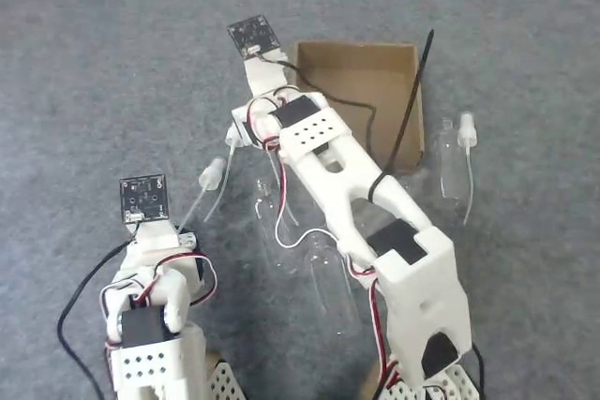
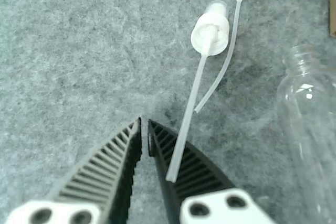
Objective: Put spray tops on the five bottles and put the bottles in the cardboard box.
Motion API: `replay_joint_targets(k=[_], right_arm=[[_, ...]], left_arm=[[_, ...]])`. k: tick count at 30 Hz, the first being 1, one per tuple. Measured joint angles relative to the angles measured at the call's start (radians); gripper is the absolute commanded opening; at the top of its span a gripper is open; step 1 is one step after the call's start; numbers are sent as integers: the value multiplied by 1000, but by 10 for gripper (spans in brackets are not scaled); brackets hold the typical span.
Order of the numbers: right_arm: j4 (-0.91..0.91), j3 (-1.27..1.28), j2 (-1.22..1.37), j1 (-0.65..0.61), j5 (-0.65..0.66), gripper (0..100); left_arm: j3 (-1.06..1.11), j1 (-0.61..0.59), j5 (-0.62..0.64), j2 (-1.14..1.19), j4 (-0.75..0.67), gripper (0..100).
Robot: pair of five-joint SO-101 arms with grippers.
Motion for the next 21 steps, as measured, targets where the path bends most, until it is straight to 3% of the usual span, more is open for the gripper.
replay_joint_targets(k=[6, 15, 21], right_arm=[[17, 0, 0, -12, 5, 216], [48, 0, 0, -17, 12, 220], [189, 0, -117, 12, 12, 220]], left_arm=[[0, 0, 0, 0, 0, 12], [0, 0, 0, 0, 0, 12], [0, 0, 0, 0, 0, 12]])
